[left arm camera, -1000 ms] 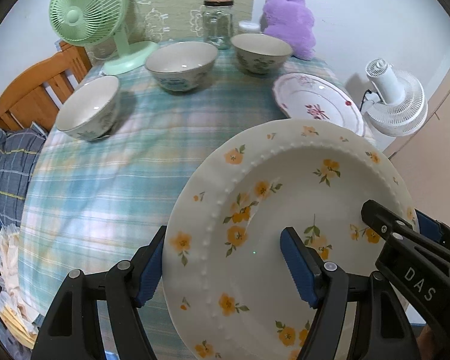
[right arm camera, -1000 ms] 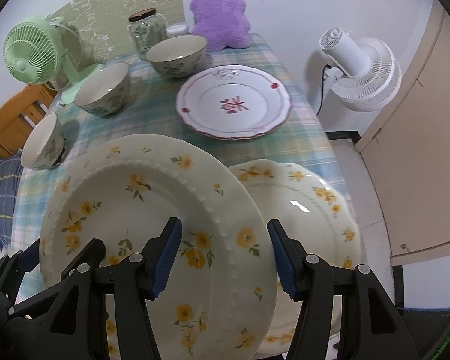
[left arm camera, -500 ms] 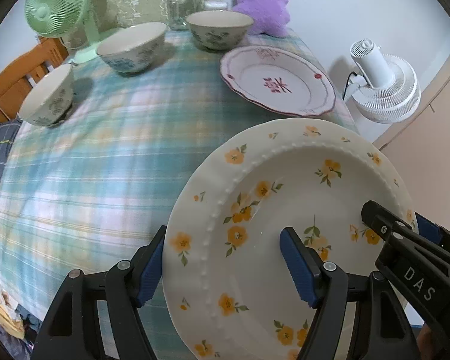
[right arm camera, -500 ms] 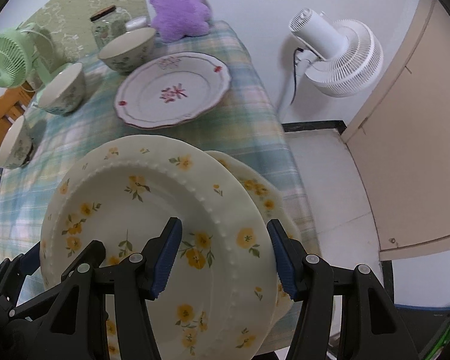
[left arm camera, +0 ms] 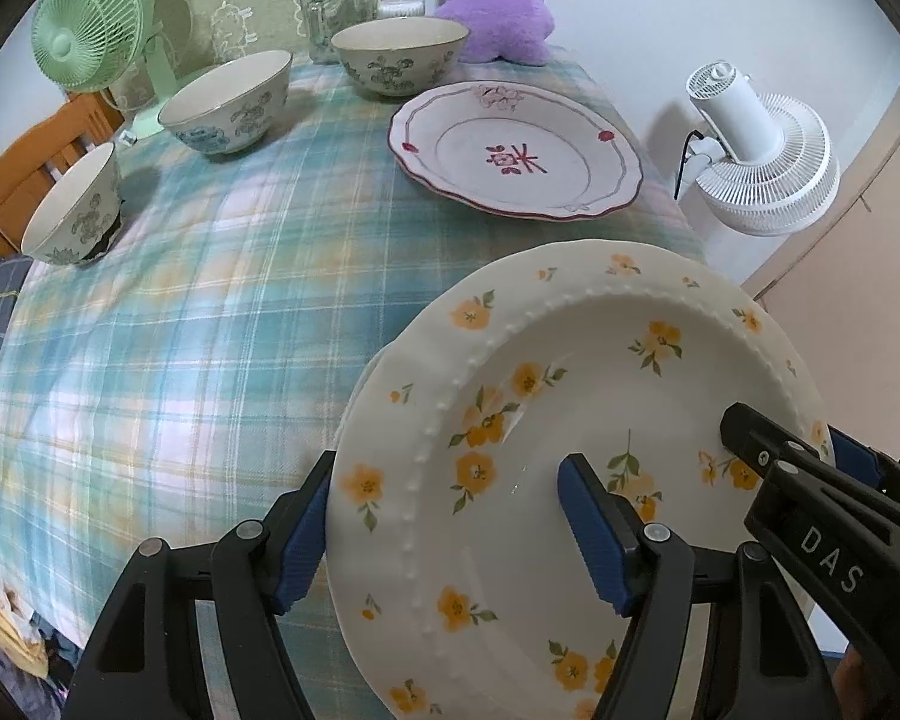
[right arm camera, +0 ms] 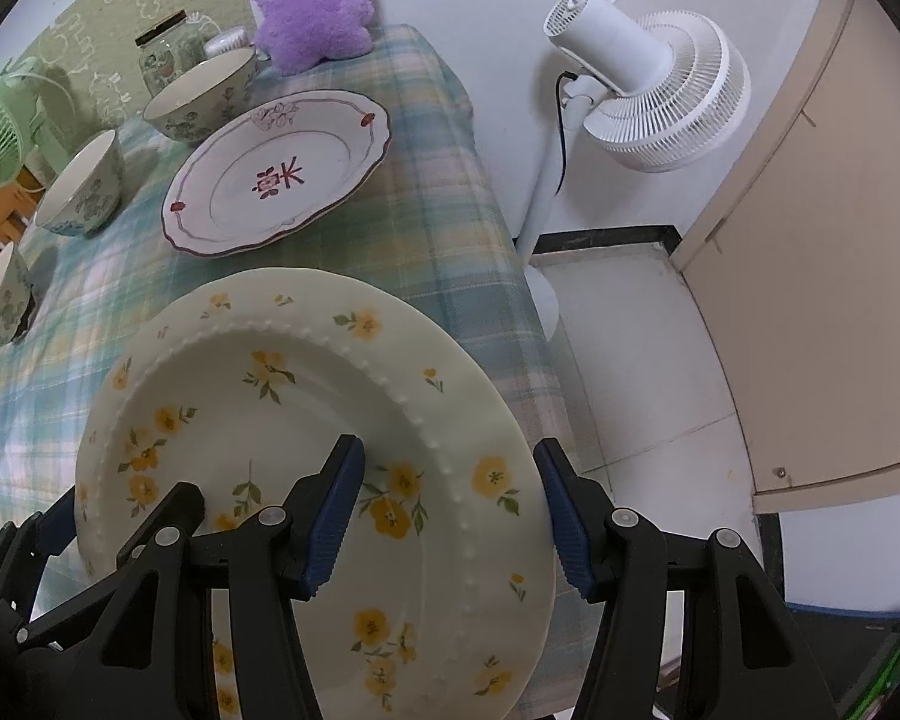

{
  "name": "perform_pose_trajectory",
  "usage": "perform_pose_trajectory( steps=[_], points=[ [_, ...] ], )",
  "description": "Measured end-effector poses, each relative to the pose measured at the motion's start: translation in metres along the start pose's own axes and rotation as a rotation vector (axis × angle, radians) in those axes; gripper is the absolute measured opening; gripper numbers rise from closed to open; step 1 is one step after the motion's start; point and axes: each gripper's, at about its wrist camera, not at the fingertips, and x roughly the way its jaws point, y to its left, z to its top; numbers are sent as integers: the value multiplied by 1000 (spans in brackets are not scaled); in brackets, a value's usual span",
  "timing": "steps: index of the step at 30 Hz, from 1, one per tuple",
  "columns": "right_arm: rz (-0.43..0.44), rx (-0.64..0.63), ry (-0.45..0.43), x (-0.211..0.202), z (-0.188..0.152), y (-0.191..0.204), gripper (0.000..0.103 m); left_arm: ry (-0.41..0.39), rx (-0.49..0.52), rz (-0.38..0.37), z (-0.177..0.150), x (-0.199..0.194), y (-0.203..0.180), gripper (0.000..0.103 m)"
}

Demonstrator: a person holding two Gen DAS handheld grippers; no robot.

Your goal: Organize plates and bowls

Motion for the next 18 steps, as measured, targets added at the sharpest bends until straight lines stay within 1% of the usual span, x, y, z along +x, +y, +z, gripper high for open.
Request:
perform_pose_trajectory(
  steps=[7,12,16,18],
  points=[
    [-10,31,14,7,-1,-11,62,20,17,-4,-1,9,-8,72],
    [-13,31,20,16,-2,-13,62,32,15,2,-1,18,-11,72],
    [-12,32,17,20,-2,-14,62,5,23,24,-2,18,-15,72],
    [-13,38,18,20,-2,-13,62,-3,25,36,-4,18,-17,74]
  ],
)
